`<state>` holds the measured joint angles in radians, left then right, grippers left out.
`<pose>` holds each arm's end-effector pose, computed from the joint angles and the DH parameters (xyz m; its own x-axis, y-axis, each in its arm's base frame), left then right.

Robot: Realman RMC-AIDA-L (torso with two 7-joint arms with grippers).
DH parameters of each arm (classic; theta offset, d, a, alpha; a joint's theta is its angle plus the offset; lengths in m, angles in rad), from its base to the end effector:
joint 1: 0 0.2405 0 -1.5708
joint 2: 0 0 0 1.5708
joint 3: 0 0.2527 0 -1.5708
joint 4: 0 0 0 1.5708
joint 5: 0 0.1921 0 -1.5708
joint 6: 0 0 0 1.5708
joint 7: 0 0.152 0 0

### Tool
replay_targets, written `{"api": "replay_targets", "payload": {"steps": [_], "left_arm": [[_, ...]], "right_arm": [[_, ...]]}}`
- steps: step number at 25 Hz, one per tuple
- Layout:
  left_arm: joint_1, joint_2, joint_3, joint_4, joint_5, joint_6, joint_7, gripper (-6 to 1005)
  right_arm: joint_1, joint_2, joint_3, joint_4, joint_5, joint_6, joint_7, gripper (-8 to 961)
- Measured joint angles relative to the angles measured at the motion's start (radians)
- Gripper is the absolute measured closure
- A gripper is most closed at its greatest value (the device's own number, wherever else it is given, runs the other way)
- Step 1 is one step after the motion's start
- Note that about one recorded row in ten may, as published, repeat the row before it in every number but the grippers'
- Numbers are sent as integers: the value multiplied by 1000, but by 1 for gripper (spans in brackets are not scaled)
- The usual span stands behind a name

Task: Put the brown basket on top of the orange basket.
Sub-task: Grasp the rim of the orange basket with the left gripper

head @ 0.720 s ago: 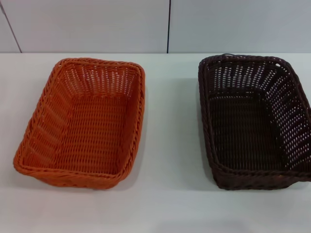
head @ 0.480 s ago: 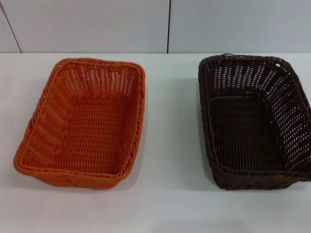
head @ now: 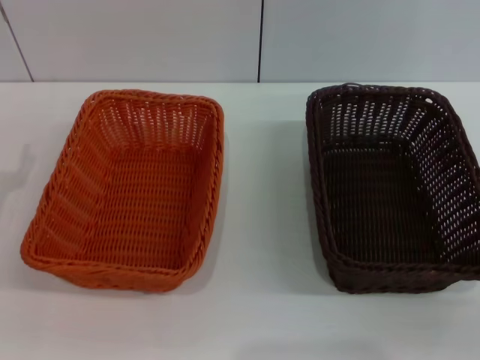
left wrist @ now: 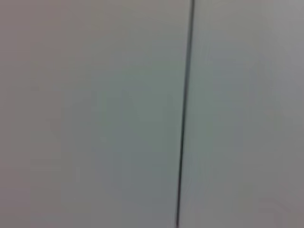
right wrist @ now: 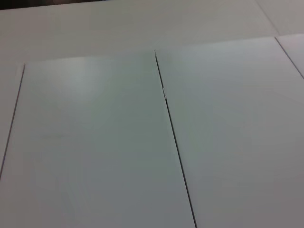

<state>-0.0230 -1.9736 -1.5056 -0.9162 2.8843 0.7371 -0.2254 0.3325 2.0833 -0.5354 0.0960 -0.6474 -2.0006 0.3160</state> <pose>-0.3264 0.3105 0.1052 0.6726 -0.1186 0.7305 0.7389 0.0533 -0.6717 0.3020 0.2327 0.0845 0.4774 0.6321 -0.6104 -0.7868 -0.0018 -0.6172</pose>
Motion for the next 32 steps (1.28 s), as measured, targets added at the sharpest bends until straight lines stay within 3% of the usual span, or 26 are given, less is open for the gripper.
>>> {"api": "replay_targets", "payload": {"steps": [4,7,10,11,12,14,16,21,28,32], "left_arm": [[52,81,29,-401,3,-532,6,247],[44,89,15,-599,3,-862,85,251],[-22,43,-58,-774,-3,-1275,220,255],[-22,43,-58,-774,-3,-1275,220,257],[-121,-35,-168,-861,-2,-1620,342,258],[-201,-80,-239,-888,-2,-1835,432,261],[-282,-92,-271,-892,-1,-2021,475,263],[-340,-90,-251,-878,4,-2136,464,270],[-346,-92,-235,-870,4,-2141,453,280],[-382,-88,-224,-736,4,-2089,438,285]], "right_arm": [[-4,-1,0,2,0,0,0,141],[-6,-1,0,8,0,0,1,141],[-6,-1,0,10,0,4,1,141],[-6,-1,0,10,0,6,1,141],[-6,-1,0,10,0,8,1,141],[-5,-1,0,10,0,13,1,141],[-2,-2,0,10,-3,19,1,141],[-3,-3,2,10,-6,27,2,140],[-14,-2,4,10,-8,19,2,140],[-13,-2,3,10,-8,20,2,141]]}}
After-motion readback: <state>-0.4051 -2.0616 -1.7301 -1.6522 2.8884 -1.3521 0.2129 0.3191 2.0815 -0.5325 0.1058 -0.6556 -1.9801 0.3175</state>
